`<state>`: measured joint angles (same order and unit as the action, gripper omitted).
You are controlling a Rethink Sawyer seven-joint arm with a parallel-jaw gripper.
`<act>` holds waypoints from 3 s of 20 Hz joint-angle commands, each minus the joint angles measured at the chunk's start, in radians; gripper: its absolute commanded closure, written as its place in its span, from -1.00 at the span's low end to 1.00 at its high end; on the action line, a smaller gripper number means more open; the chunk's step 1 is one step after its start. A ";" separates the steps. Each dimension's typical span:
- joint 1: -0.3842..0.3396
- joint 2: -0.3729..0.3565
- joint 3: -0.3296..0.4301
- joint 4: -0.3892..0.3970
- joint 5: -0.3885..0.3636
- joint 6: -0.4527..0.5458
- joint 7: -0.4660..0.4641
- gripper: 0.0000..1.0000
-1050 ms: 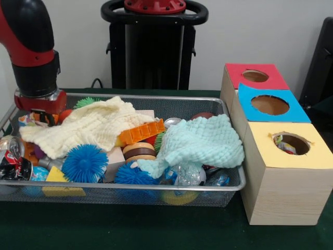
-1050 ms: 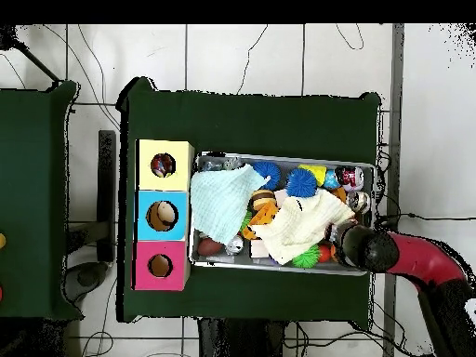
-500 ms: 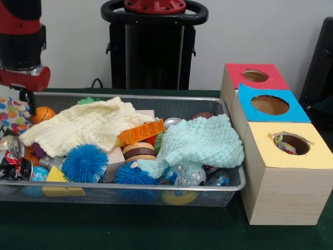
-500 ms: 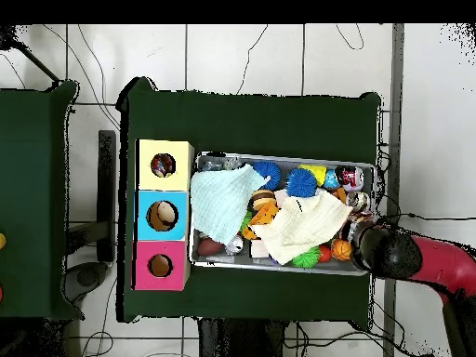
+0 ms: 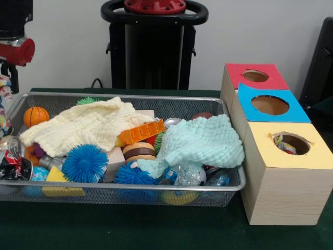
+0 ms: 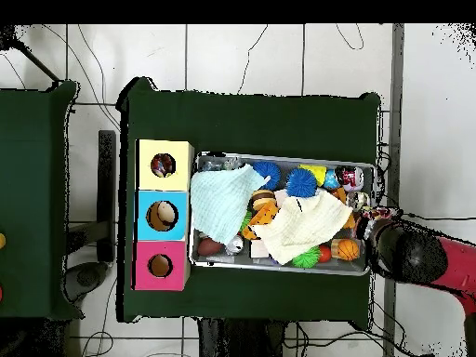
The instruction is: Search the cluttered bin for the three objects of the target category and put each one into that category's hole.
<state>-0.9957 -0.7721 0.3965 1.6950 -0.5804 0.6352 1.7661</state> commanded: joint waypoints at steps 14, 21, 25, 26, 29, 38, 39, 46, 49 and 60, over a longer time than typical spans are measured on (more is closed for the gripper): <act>0.137 -0.130 -0.019 0.160 0.138 0.094 0.052 1.00; 0.222 -0.160 -0.043 0.144 0.148 0.080 0.105 1.00; 0.285 -0.144 -0.063 0.091 0.166 0.103 0.145 1.00; 0.302 -0.131 -0.069 0.068 0.172 0.111 0.153 1.00; 0.354 -0.106 -0.089 0.013 0.186 0.125 0.177 1.00; 0.486 -0.110 -0.167 0.042 0.205 0.056 0.244 1.00; 0.507 -0.113 -0.177 0.045 0.208 0.055 0.254 1.00; 0.667 -0.128 -0.221 0.071 0.271 0.025 0.332 1.00; 0.714 -0.153 -0.226 0.094 0.305 0.021 0.323 1.00; 0.803 -0.265 -0.228 0.153 0.439 0.064 0.260 1.00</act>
<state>-0.1864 -0.9864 0.1871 1.7770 -0.2197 0.6649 1.8339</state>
